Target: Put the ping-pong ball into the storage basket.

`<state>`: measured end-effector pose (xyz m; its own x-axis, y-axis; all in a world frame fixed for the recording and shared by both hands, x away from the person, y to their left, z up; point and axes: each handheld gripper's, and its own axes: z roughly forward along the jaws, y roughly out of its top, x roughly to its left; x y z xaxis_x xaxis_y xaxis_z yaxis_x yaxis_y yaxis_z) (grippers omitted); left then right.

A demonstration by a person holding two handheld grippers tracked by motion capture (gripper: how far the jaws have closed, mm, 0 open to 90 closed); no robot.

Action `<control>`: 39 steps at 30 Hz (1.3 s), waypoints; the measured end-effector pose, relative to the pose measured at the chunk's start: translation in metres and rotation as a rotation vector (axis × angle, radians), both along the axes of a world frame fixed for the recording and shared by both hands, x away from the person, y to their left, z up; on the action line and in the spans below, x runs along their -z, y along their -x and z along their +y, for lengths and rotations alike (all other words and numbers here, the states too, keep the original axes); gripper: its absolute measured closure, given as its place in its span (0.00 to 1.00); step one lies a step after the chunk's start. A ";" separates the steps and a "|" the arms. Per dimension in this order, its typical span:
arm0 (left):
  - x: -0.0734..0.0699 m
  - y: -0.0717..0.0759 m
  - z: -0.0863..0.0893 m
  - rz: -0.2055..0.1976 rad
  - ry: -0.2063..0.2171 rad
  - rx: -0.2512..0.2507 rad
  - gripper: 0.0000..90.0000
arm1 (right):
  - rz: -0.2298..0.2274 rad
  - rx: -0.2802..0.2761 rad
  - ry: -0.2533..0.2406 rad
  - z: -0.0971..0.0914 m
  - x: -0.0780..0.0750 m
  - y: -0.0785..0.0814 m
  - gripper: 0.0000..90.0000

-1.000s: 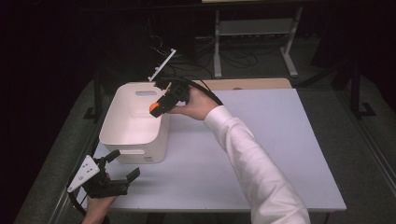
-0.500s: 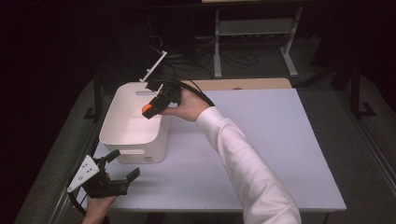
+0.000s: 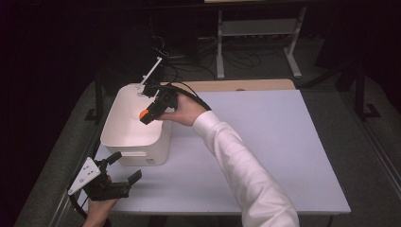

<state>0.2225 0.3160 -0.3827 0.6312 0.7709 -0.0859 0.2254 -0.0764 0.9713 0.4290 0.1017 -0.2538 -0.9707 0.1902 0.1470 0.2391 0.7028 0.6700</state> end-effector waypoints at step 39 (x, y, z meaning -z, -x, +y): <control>0.001 -0.002 -0.002 -0.004 0.004 0.008 0.00 | -0.115 0.138 -0.072 -0.046 -0.012 0.015 0.00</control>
